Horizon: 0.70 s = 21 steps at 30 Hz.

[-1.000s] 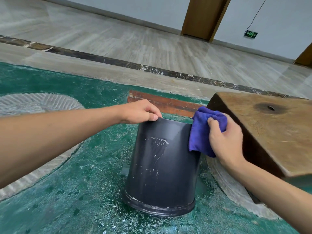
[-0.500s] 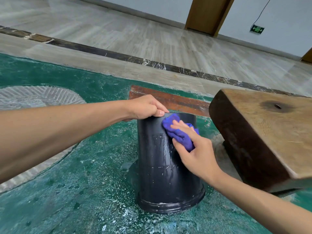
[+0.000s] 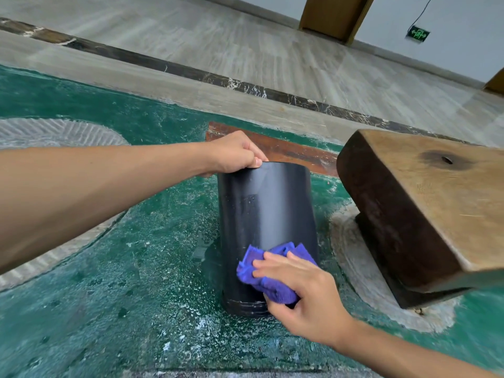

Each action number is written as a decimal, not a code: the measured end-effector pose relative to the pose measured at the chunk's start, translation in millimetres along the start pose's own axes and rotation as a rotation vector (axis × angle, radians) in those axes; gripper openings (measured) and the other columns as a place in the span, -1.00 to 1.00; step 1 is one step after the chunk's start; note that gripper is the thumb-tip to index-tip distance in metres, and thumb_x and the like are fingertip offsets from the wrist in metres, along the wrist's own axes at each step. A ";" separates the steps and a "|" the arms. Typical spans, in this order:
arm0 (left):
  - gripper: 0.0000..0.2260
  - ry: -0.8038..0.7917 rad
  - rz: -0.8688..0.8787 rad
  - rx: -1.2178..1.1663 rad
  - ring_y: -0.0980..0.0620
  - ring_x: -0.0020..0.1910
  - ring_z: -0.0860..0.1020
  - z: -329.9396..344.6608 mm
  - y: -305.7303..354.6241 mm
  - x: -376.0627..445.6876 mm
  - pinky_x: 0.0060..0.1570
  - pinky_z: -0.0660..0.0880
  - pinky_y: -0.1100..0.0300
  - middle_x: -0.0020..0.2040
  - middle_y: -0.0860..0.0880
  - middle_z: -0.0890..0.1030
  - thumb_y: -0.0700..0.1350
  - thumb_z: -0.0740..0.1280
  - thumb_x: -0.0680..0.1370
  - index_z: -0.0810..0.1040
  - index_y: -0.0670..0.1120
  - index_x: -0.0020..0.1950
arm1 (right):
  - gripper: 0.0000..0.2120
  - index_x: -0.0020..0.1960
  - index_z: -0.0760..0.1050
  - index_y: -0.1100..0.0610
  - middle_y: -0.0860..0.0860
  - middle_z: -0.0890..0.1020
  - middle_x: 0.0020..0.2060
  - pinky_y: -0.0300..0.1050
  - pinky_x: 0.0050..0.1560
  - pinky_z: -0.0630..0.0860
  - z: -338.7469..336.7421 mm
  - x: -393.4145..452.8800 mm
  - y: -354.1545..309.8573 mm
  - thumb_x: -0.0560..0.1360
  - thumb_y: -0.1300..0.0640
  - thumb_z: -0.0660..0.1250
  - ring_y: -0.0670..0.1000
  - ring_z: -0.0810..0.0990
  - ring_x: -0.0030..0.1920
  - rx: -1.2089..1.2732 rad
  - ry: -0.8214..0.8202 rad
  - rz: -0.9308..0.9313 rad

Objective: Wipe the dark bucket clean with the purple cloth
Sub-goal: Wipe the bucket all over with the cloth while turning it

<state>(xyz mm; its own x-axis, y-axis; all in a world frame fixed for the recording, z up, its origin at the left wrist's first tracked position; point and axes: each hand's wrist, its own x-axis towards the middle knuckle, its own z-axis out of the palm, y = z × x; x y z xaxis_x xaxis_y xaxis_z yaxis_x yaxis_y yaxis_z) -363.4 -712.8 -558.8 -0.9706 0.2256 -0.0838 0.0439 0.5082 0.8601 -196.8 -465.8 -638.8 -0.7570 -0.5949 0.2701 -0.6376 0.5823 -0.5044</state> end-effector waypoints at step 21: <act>-0.84 -0.122 0.138 0.068 0.26 -0.13 0.59 23.1 38.0 -16.8 -0.06 0.52 0.35 -0.16 0.25 0.67 -0.15 0.36 0.54 0.74 0.00 -0.01 | -0.73 -0.09 0.73 0.25 0.10 0.71 0.19 -0.07 0.30 0.47 -105.0 101.6 31.9 0.32 0.20 0.32 -0.06 0.61 0.29 0.638 0.226 0.407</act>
<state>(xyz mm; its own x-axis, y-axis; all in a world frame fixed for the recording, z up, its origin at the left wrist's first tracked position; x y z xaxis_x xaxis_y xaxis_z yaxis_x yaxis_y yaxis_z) -339.9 -678.1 -536.4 -0.9186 0.3940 -0.0311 0.1945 0.5191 0.8323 -309.0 -449.5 -541.4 -0.9675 -0.2370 0.0887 -0.1509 0.2588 -0.9541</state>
